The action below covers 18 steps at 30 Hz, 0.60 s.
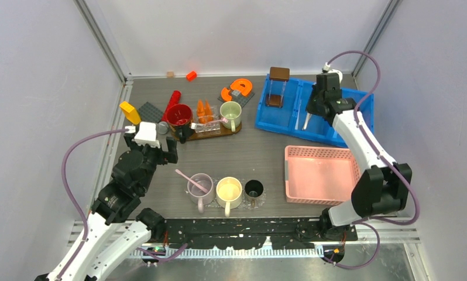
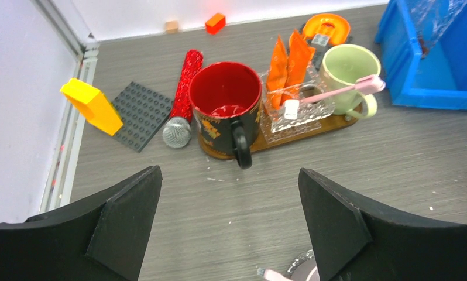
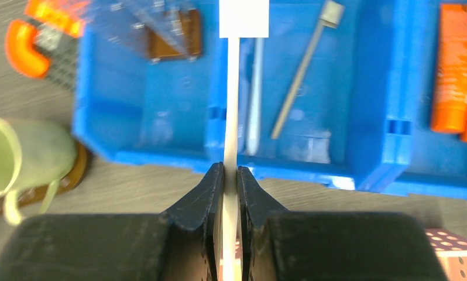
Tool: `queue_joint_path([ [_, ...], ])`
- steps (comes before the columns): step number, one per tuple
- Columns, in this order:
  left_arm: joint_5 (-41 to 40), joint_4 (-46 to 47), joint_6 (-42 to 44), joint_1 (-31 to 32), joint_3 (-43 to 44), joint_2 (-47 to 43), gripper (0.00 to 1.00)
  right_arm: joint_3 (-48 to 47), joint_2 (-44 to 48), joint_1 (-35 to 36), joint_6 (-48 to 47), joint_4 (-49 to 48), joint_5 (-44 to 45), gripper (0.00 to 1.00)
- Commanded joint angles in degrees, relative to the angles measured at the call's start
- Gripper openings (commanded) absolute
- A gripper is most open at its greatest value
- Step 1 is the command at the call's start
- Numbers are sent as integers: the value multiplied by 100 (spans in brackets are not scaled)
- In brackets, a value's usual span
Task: Prepare toiletry sets of a toothbrush and toothpaste on the tray
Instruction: Pick up the toothbrush from the storage box.
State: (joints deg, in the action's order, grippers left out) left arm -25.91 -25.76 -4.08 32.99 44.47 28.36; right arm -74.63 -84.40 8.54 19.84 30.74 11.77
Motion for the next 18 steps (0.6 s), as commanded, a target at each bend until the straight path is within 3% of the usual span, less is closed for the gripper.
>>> queue_joint_path([
  [1,490,-9,-109,-15,620,202,90,182,632,649,-468,-594,-174,1],
  [11,1781,-197,-831,-17,1305,809,90,548,1273,2119,-1077,-1006,-359,1],
  [18,2938,249,-1840,-17,1470,1415,90,899,1703,3178,-1370,-1390,-559,1],
])
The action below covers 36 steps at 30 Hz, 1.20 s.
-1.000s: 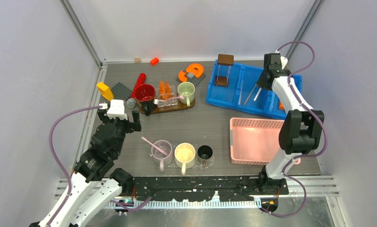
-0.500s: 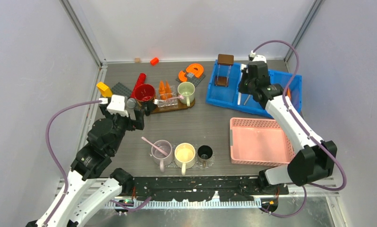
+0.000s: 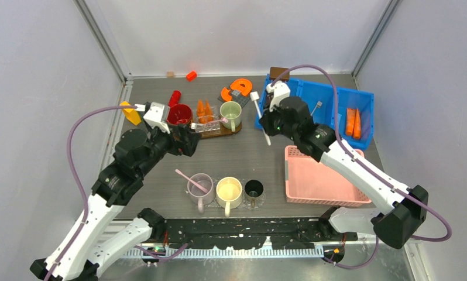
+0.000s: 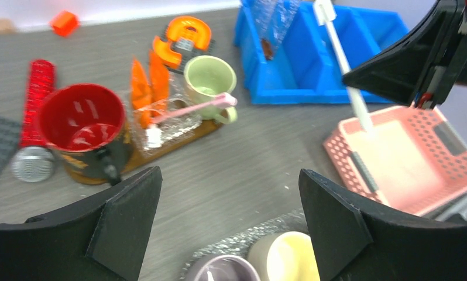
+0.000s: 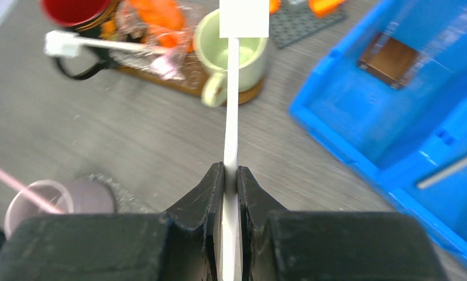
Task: Prepare toiletry sets of a toothbrush and toothpaste on the tray
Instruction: Pick up the toothbrush from the storage box.
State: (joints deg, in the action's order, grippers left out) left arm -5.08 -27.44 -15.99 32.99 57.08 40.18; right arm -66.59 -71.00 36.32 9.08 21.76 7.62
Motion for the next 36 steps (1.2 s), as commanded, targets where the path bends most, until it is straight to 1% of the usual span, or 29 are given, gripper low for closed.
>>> queue_joint_path([
  [1,1010,533,-784,-14,213,319,91,157,392,567,-325,-517,-145,1],
  [5,1550,936,-1315,-12,224,742,91,351,583,989,-387,-711,-124,1],
  [10,1775,1453,-1824,-12,144,1092,91,465,672,1471,-533,-769,-45,1],
  [15,2031,1999,-2267,-5,116,1447,90,572,683,1708,-653,-856,-71,1],
  [20,1935,2219,-2460,-4,160,1742,87,618,691,1923,-706,-946,-111,1],
  [25,1801,2212,-2574,-8,180,1988,80,649,686,2085,-747,-1021,-103,1],
  [28,1905,2254,-2710,-4,182,2102,72,675,680,2153,-779,-1039,-74,1],
  [31,2067,2304,-2867,-4,188,2181,60,696,676,2204,-803,-1055,-12,1],
  [36,2232,2369,-3058,14,76,2162,29,770,692,2219,-820,-1125,77,1],
])
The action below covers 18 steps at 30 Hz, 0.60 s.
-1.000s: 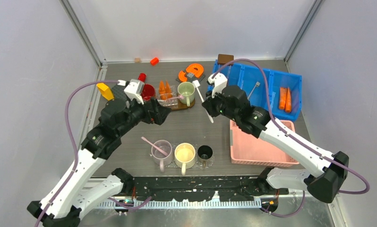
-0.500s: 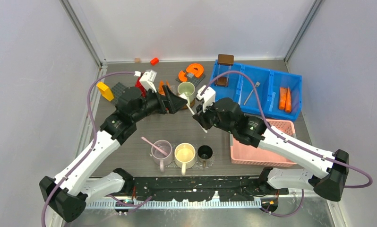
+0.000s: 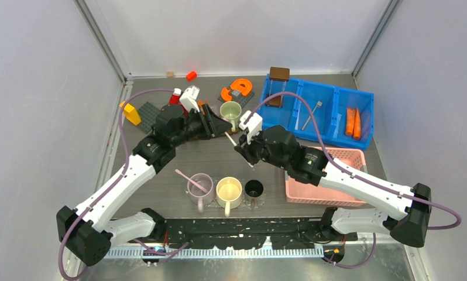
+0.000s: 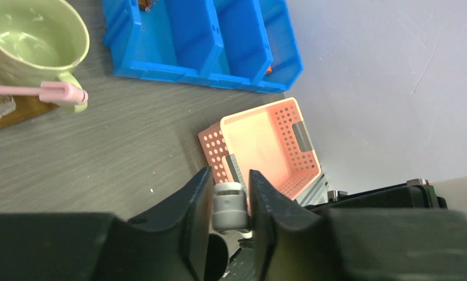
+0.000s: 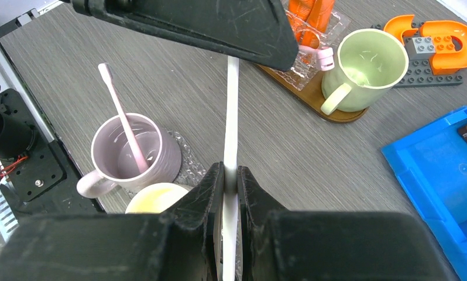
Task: Prepare toiletry sets of a toothbrush and toothpaste on the tray
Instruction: Pick up the toothbrush from the storage box.
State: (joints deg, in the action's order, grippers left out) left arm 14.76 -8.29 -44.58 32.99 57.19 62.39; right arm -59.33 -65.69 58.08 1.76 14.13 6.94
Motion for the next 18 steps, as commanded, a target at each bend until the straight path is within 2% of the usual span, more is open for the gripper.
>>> queue_joint_path([
  [1,263,474,-231,14,34,-86,24,58,161,44,-92,-390,162,1],
  [4,271,479,-279,17,-26,-171,7,77,162,45,-97,-423,173,1],
  [6,238,473,-288,16,-56,-225,1,98,181,43,-86,-461,171,7],
  [8,215,452,-288,23,-86,-289,0,124,218,45,-57,-494,173,26],
  [9,193,440,-288,12,-104,-330,0,132,257,45,-39,-505,175,41],
  [10,164,429,-276,22,-123,-368,0,154,275,41,-24,-525,182,47],
  [11,136,411,-257,22,-140,-418,0,186,322,43,3,-534,208,59],
  [13,49,377,-186,30,-203,-542,0,246,412,45,53,-575,251,72],
  [15,-95,337,-93,43,-287,-726,0,316,513,45,114,-627,305,81],
  [18,-320,308,50,85,-450,-1011,0,421,715,43,224,-686,424,90],
])
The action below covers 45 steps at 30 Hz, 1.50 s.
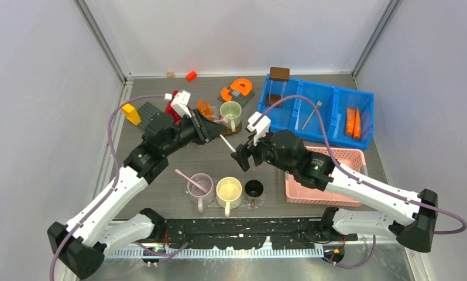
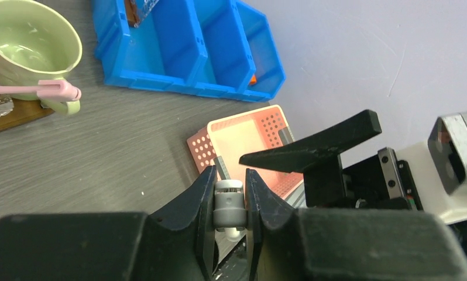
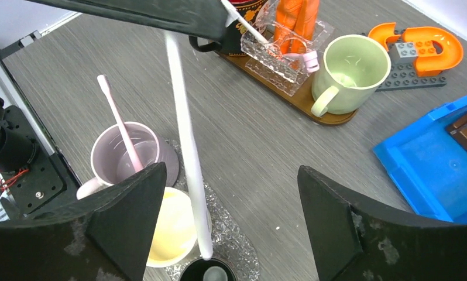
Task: Prepare toiletry sets of a toothbrush and toothpaste on the tray
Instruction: Pick up the toothbrush from the storage box, then place the toothbrush in the cup.
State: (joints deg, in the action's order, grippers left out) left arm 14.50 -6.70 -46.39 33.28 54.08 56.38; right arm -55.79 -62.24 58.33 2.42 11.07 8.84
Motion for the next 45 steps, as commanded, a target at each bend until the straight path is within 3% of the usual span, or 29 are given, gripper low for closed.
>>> queue_joint_path([
  [1,-370,133,287,80,-196,-507,0,125,418,20,183,-420,314,91],
  [12,-1605,62,834,604,-1239,-1770,0,789,1394,21,635,-731,1564,96],
  [21,-2330,398,1101,1075,-2208,-2596,0,1057,1862,21,699,-646,2104,96],
  [39,-2145,1231,993,1356,-3444,-2944,1,1246,2005,17,752,-458,2572,96],
  [45,-2109,1443,995,1401,-3618,-2874,16,1262,1982,21,741,-452,2619,96],
])
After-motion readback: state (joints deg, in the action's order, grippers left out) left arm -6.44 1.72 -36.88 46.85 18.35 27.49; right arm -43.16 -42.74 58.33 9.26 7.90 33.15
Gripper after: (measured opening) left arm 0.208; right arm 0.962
